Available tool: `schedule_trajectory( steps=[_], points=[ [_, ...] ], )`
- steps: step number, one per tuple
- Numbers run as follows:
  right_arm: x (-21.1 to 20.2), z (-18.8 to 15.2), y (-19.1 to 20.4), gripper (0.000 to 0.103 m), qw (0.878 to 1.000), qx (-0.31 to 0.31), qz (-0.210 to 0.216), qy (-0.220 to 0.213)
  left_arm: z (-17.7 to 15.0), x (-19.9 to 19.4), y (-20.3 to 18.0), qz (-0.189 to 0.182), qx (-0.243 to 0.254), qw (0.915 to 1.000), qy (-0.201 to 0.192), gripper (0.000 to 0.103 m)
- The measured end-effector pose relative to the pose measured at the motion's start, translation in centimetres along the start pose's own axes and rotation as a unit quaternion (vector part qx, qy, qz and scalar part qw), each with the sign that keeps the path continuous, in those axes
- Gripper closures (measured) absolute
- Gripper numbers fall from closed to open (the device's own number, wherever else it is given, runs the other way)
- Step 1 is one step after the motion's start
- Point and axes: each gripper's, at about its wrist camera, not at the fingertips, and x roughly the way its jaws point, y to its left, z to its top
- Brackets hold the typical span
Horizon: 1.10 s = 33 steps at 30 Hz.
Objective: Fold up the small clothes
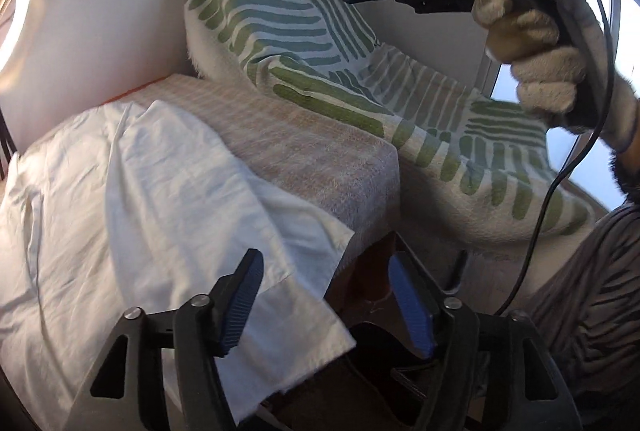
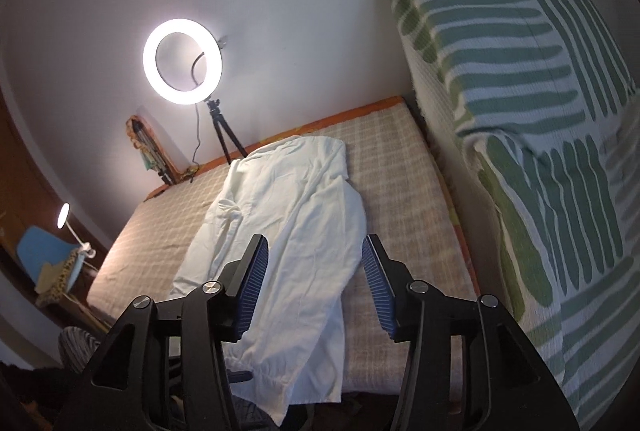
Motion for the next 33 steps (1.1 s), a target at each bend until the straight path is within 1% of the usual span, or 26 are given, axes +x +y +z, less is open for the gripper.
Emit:
schedule_trajectory(
  steps=[1,3,5,8,9,10,11,12,13,14,16,18,20,23,26,29,33],
  points=[
    [-0.5,-0.3,-0.6,0.055,1.000,0.007,-0.001,-0.002,0.2,0.8,-0.6,0.011,0.011,0.9999,0.001,0.032],
    [-0.8,-0.5,-1.8,0.055,1.000,0.024,-0.002,-0.007,0.4,2.5,-1.6,0.044,0.034,0.9984,0.005,0.032],
    [-1.1,-0.7,-3.1,0.055,0.999,0.047,-0.001,-0.008,0.6,4.1,-2.5,0.084,0.053,0.9950,0.013,0.032],
    [-1.1,-1.0,-4.5,0.054,0.998,0.064,0.001,-0.006,0.7,5.8,-2.7,0.126,0.064,0.9898,0.016,0.034],
    [-0.9,-1.1,-4.7,0.054,0.998,0.065,0.000,-0.004,0.6,6.0,-2.5,0.135,0.061,0.9888,0.016,0.042],
    [-0.8,-1.1,-4.8,0.054,0.998,0.065,0.001,-0.001,0.7,6.2,-2.1,0.138,0.050,0.9891,0.015,0.056],
    [-0.7,-1.2,-4.9,0.054,0.998,0.065,0.004,0.001,0.8,6.3,-1.6,0.133,0.038,0.9903,0.016,0.065],
    [-0.5,-1.1,-5.0,0.054,0.998,0.064,0.007,0.004,0.9,6.2,-1.1,0.126,0.025,0.9917,0.015,0.083],
    [-0.3,-1.1,-5.0,0.054,0.998,0.063,0.010,0.006,1.1,6.1,-0.6,0.112,0.014,0.9935,0.012,0.096],
    [0.0,-1.0,-5.0,0.054,0.998,0.060,0.016,0.010,1.2,5.7,-0.2,0.104,0.003,0.9945,0.008,0.098],
    [1.0,-0.6,-4.9,0.054,0.998,0.052,0.026,0.018,1.4,4.4,1.0,0.085,-0.031,0.9959,-0.008,0.101],
    [2.7,0.0,-5.3,0.055,0.998,0.053,0.031,0.031,1.6,2.9,2.1,0.067,-0.068,0.9950,-0.027,0.101],
    [4.8,0.4,-6.0,0.055,0.996,0.066,0.041,0.047,1.6,1.4,3.1,0.057,-0.104,0.9919,-0.047,0.101],
    [8.6,1.2,-6.5,0.054,0.993,0.075,0.049,0.078,1.3,0.1,4.0,0.048,-0.137,0.9877,-0.059,0.101],
    [13.1,1.6,-6.5,0.054,0.989,0.068,0.058,0.117,1.2,-0.2,4.2,0.045,-0.148,0.9863,-0.057,0.101],
    [17.5,1.7,-6.6,0.054,0.982,0.083,0.076,0.151,1.3,-0.2,4.2,0.045,-0.153,0.9853,-0.060,0.101],
    [22.2,1.5,-6.0,0.054,0.972,0.094,0.096,0.191,1.1,-0.2,4.4,0.039,-0.164,0.9836,-0.064,0.101]
  ],
)
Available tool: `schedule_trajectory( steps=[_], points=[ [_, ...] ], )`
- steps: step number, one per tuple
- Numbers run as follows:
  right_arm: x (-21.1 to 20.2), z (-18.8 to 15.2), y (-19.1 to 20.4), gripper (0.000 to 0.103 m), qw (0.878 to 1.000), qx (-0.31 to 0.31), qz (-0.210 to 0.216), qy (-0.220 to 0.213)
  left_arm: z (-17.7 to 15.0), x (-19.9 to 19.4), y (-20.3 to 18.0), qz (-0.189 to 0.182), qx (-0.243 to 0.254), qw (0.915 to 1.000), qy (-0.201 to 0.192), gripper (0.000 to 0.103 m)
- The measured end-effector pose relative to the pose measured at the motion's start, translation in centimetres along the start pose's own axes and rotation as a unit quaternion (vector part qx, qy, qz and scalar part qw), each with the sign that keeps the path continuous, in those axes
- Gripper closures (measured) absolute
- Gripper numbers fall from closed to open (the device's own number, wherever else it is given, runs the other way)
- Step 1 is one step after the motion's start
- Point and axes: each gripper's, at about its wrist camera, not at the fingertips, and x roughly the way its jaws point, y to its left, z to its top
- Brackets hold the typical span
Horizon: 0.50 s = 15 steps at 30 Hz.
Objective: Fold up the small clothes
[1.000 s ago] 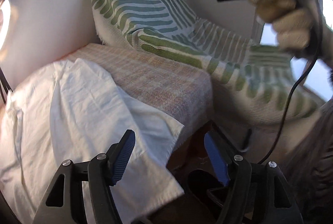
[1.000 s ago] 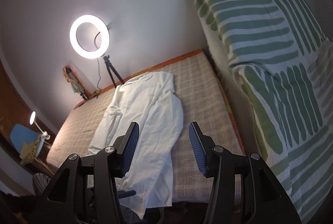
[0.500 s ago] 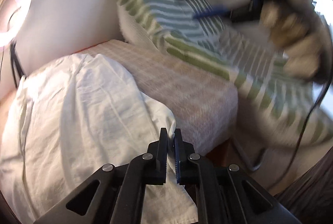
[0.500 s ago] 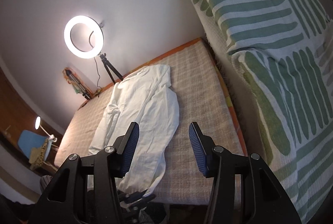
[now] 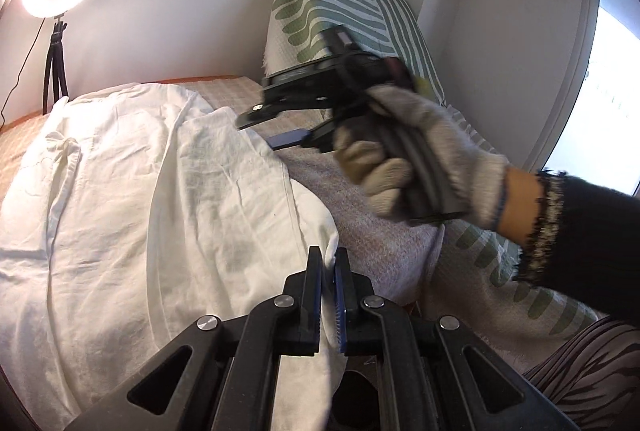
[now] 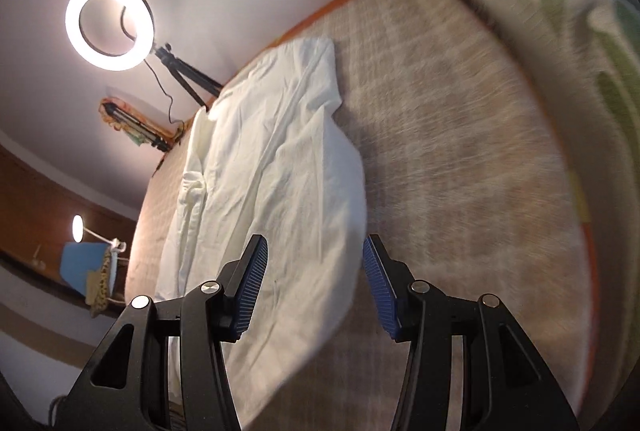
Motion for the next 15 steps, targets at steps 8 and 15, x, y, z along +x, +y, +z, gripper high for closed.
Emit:
schedule_trajectory(
  steps=[8,15],
  points=[
    [2.9,1.0,1.3,0.099,0.998,0.004,-0.051,0.030,-0.2,-1.0,1.1,-0.005,-0.020,0.9998,-0.007,0.101],
    [1.9,1.3,7.9,0.101,0.989,-0.078,-0.127,-0.001,-1.4,-3.3,3.8,-0.012,-0.070,0.9973,-0.017,0.101]
  ],
)
